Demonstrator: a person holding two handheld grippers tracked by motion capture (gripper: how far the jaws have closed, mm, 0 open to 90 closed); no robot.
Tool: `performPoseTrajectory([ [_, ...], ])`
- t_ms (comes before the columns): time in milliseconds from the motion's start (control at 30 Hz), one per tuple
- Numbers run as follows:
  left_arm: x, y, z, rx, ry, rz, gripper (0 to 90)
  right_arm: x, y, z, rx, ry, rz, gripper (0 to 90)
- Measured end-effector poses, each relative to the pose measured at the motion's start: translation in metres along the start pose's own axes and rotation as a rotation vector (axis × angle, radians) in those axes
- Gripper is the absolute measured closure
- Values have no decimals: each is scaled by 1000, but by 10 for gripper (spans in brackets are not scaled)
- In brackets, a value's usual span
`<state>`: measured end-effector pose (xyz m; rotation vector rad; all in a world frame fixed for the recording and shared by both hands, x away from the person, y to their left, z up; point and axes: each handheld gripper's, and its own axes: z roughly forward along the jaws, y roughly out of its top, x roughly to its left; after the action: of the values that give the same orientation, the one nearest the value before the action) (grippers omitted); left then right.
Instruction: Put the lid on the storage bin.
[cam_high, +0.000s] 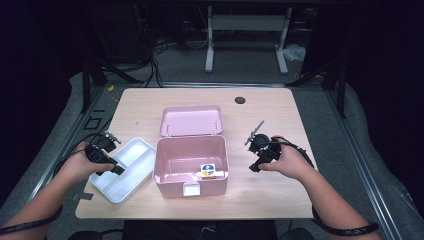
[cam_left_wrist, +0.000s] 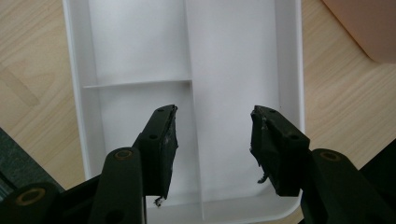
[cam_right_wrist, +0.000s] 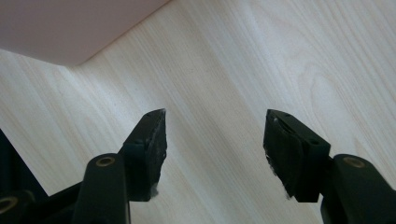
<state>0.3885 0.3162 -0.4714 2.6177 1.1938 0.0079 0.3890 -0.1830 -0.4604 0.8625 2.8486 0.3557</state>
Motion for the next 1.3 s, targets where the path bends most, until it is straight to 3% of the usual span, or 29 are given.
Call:
performPoseTrajectory([
  [200, 4, 3, 0, -17, 2, 0, 499, -1, -3, 3, -11, -8, 17, 390],
  [433, 12, 7, 3, 51, 12, -40, 544, 0, -3, 6, -11, 16, 19, 389],
  [533, 14, 10, 7, 63, 2, -57, 563, 0, -4, 8, -7, -9, 16, 388],
  [733, 15, 16, 23, 105, 2, -48, 645, 0, -5, 10, -17, -2, 18, 387],
  [967, 18, 20, 39, 130, 6, -55, 691, 0, -5, 13, 8, -13, 15, 387],
  [1033, 19, 21, 42, 140, 8, -50, 705, 0, -6, 14, 4, -22, 14, 387],
  [1067, 19, 21, 43, 144, 2, -49, 719, -1, -7, 16, -9, -4, 22, 387],
  [1300, 17, 23, 49, 165, -3, -57, 801, 0, -8, 19, 7, -13, 20, 387],
])
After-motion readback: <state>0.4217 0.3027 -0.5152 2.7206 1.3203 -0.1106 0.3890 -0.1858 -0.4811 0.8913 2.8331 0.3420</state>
